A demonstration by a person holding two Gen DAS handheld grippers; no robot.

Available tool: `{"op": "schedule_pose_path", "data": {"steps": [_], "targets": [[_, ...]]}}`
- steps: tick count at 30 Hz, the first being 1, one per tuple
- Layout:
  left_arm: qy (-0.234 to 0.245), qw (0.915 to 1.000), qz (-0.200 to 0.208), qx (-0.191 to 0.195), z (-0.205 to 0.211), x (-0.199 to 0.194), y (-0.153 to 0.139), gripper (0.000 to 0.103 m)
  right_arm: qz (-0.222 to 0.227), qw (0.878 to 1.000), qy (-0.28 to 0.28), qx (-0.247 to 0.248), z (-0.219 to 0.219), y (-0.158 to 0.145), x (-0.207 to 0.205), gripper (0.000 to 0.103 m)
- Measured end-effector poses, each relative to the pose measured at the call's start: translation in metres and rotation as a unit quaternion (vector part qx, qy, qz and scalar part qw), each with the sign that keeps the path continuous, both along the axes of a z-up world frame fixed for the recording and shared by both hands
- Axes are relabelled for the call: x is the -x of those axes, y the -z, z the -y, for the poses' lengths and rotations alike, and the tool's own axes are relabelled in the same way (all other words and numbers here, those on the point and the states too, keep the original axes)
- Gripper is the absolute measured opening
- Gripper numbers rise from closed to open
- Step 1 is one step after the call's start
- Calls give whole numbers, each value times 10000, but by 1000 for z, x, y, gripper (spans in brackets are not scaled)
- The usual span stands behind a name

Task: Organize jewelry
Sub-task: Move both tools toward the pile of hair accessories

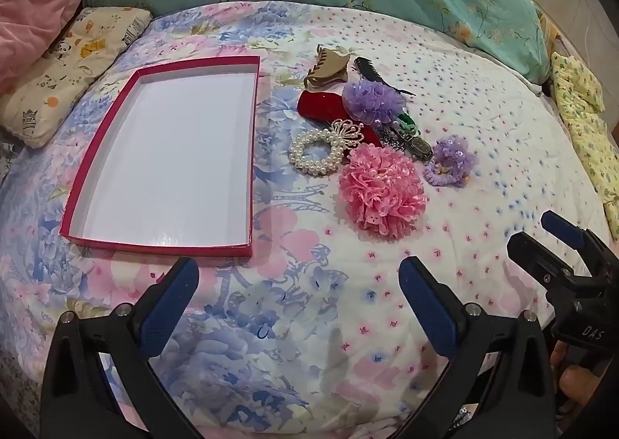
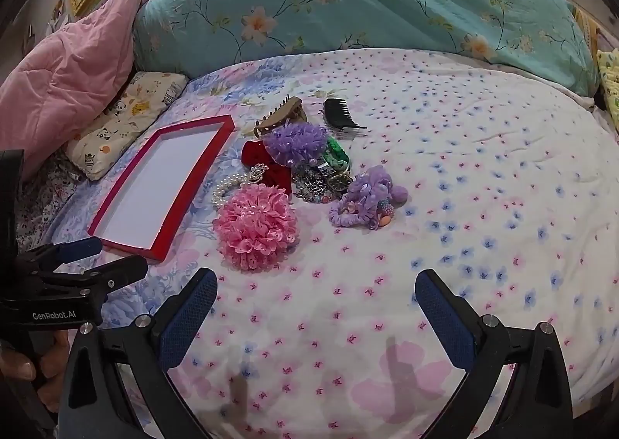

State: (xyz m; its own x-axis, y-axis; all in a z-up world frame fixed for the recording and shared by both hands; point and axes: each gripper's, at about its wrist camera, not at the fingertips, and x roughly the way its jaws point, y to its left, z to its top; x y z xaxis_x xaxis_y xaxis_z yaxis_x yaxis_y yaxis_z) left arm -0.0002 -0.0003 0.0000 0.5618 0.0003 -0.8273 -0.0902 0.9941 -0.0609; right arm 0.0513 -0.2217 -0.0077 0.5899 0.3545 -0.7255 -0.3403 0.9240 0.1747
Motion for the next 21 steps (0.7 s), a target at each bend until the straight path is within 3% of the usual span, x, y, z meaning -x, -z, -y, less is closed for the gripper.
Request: {"op": "schedule_pose_path", "data": {"steps": [21], "targets": [[1,10000,-53,19,3,-2,2,103,-37,10000,62,-4,5,-1,-2,103]]}}
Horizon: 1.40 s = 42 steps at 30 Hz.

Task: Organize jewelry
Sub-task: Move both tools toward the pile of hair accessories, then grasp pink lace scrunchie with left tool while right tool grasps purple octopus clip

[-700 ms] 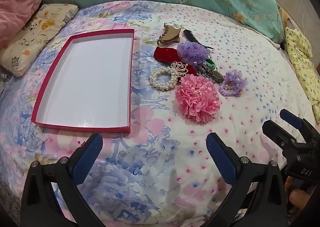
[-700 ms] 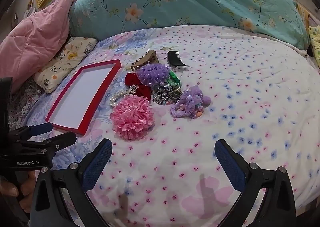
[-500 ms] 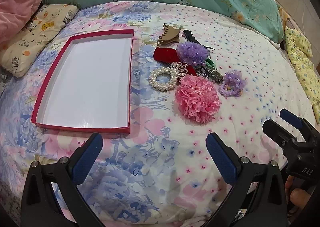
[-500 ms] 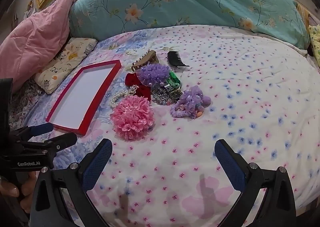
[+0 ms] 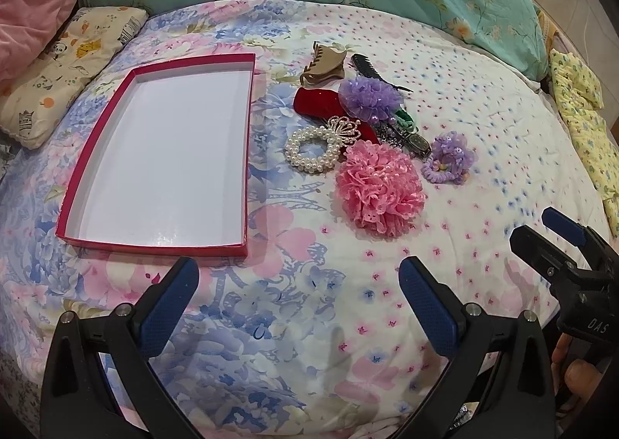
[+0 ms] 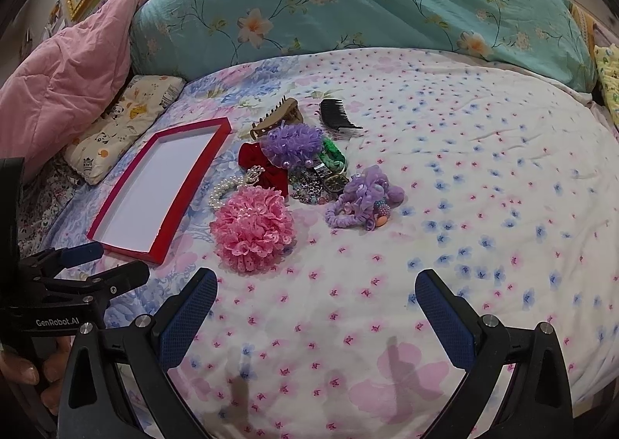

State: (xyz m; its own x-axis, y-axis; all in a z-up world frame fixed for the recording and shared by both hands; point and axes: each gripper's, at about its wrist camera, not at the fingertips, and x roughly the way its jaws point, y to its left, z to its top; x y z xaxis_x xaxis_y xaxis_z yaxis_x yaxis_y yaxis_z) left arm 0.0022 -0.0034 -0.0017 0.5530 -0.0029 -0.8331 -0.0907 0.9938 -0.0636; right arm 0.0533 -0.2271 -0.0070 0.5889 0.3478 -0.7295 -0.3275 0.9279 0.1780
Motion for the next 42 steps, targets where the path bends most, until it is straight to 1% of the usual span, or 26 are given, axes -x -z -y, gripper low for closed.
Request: {"op": "schedule_pose_path", "data": {"steps": [2,3,6,8,15,16,20,21,23,26,27,29,30,31,35,37,39,40,42], "targets": [[2,10000,-16,8,1,0,1,103,23,10000,6,-13,0,1,0,103],[17,10000,75,49,1,-2,4,103,28,10000,12,-15,0,1,-1,103],[16,10000,52,60,0,-2,6,103,13,10000,18,10,0,2,-2,103],[12,10000,19,-39,1,-3,7,103,-17,10000,27,-4,1,2,-2,103],[24,9999,-21,-128,0,-5,9,103,-35,10000,45,-23,1,4,-4,103],[28,9999,-24,-147,0,-5,10,103,47,10000,45,-5,2,4,-4,103],[18,9999,-69,-156,-1,-8,12,103,122,9999,57,-64,3,6,-5,103],[12,9994,-130,-333,-1,-8,12,103,124,9999,66,-76,3,6,-6,103],[6,9991,-179,-396,-1,-9,13,103,160,9998,86,-115,4,7,-8,103],[23,9992,-183,-348,-2,-10,15,103,223,9995,114,-185,6,9,-10,103],[34,9992,-195,-346,-2,-10,16,103,313,9992,118,-239,7,9,-10,103],[68,9992,-220,-339,-1,-10,16,103,304,9992,124,-242,8,10,-11,103],[86,9995,-147,-252,0,-12,17,103,292,9992,116,-238,8,11,-11,103],[105,9996,-157,-213,0,-13,17,103,347,9990,109,-263,8,11,-12,103],[193,9996,-185,-28,0,-19,18,103,179,9994,119,-275,11,13,-18,101],[248,9996,-143,60,1,-24,15,103,121,9991,159,-369,15,12,-24,100],[334,9991,-132,226,2,-31,14,103,105,9989,198,-406,20,11,-34,89],[373,9987,-165,314,3,-36,14,103,39,9986,238,-476,21,12,-40,87],[473,9976,-207,460,6,-46,16,103,-66,9981,344,-511,25,13,-58,77]]}}
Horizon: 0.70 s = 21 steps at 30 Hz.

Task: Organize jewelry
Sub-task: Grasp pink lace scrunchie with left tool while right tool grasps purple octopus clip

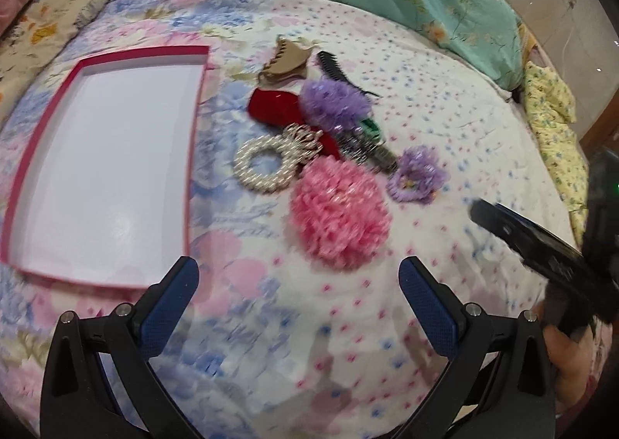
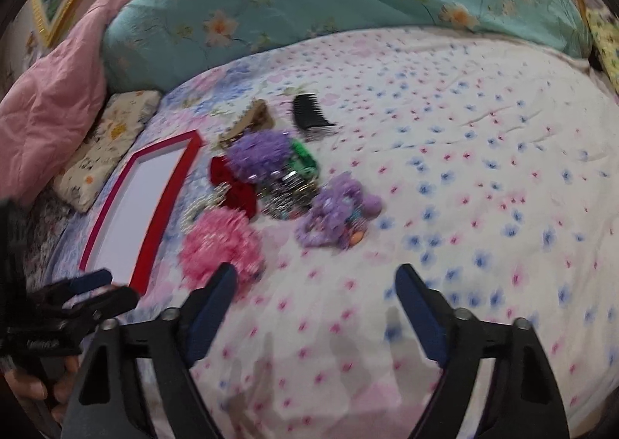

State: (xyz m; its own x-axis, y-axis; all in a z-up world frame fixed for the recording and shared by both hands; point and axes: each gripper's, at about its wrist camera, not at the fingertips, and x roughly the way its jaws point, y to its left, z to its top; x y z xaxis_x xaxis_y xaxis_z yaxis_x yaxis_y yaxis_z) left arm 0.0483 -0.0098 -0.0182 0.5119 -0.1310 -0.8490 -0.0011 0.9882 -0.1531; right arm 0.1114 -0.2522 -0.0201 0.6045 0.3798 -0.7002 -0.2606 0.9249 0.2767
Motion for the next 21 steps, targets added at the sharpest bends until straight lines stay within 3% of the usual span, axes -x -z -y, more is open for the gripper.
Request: {"op": "schedule_pose_path", "data": {"steps": [5,10,11,12,13,14,15,21], "targets": [[198,9986,-378,304,13,-27,17,103,-229,9996,139,-78,-1,10,-42,59],[274,9964,-581,556,19,-48,38,100,-588,9979,215,-158,-10,33,-69,50],[302,9955,-642,621,20,-52,43,89,-652,9976,215,-133,-11,38,-73,42],[341,9944,-670,743,21,-54,45,73,-713,9971,196,-161,-12,43,-75,27],[365,9930,-754,834,21,-57,50,63,-837,9960,176,-239,-13,49,-75,21],[389,9924,-763,881,22,-58,52,37,-842,9959,173,-287,-12,51,-75,20],[454,9911,-820,941,22,-59,55,23,-797,9962,175,-303,-12,51,-72,19],[526,9899,-571,1190,13,-42,41,15,-840,9951,125,-506,-9,44,-62,17]]}}
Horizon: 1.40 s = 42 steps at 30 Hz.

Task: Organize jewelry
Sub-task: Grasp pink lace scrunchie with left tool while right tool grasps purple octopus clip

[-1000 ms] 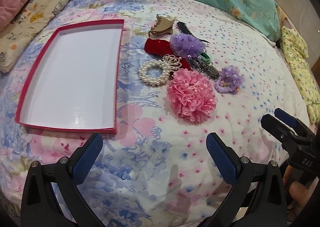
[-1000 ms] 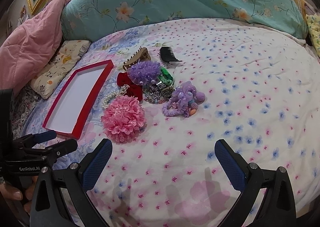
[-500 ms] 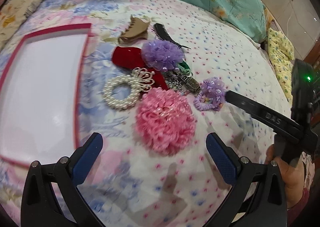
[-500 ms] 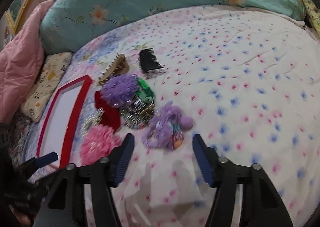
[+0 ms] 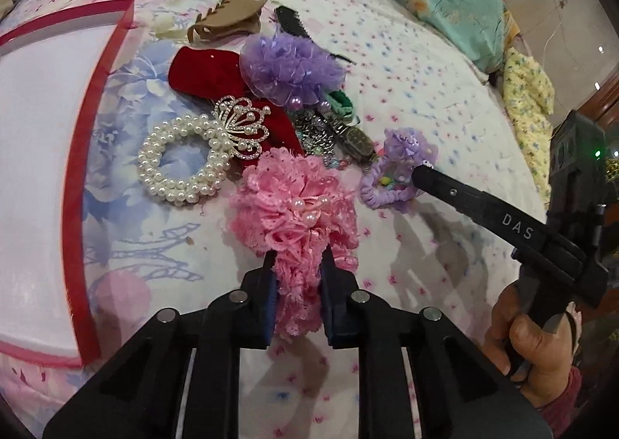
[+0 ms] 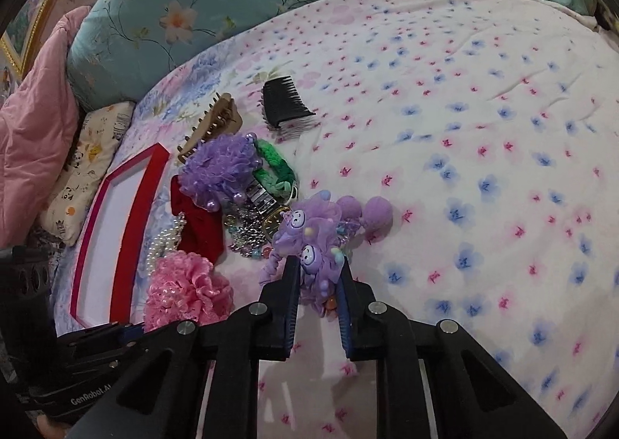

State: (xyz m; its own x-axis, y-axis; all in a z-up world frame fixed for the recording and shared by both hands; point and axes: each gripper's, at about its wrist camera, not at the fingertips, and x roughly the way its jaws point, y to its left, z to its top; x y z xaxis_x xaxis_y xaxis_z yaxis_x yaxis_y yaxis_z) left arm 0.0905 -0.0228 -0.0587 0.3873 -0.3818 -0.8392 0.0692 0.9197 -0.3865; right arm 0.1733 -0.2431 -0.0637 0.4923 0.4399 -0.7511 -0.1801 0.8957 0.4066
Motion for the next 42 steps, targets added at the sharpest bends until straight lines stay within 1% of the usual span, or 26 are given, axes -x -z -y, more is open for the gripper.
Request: {"op": "schedule_pose_path", "data": {"steps": [2,7,10,11,15,17,19,21,24,27,31,36,40,42], "targets": [[-57,9999,78,44,-6,6,-6,15,21,10000,-12,-67,1,-6,4,17],[-230,9991,343,131,-23,25,-27,15,272,9994,-128,-157,-4,-31,21,17],[-403,9979,498,128,-39,36,-39,15,369,9981,-344,-351,-15,-47,34,17],[-456,9975,528,114,-42,37,-40,15,382,9976,-418,-387,-21,-50,37,17],[-796,9945,671,116,-72,53,-51,15,462,9943,-797,-544,-50,-65,51,17],[-936,9930,713,75,-85,57,-55,15,493,9924,-991,-547,-67,-70,57,17],[-1150,9904,762,24,-103,65,-57,15,466,9902,-1199,-536,-86,-71,61,17],[-1321,9882,773,21,-120,71,-58,15,395,9870,-1410,-656,-106,-72,64,17],[-1584,9843,779,-35,-145,77,-59,15,336,9828,-1677,-702,-136,-72,66,17],[-1812,9799,837,-9,-171,82,-59,15,303,9783,-1919,-714,-167,-71,67,17],[-1992,9762,860,7,-196,82,-55,15,154,9736,-2167,-695,-199,-61,66,17],[-2051,9761,723,-57,-215,73,-41,16,-153,9689,-2384,-649,-235,-39,62,17],[-2095,9769,421,-92,-227,66,-21,16,-415,9672,-2459,-490,-251,-17,58,18],[-2159,9759,311,-83,-233,65,-13,17,-506,9655,-2521,-412,-256,-10,59,18]]}}
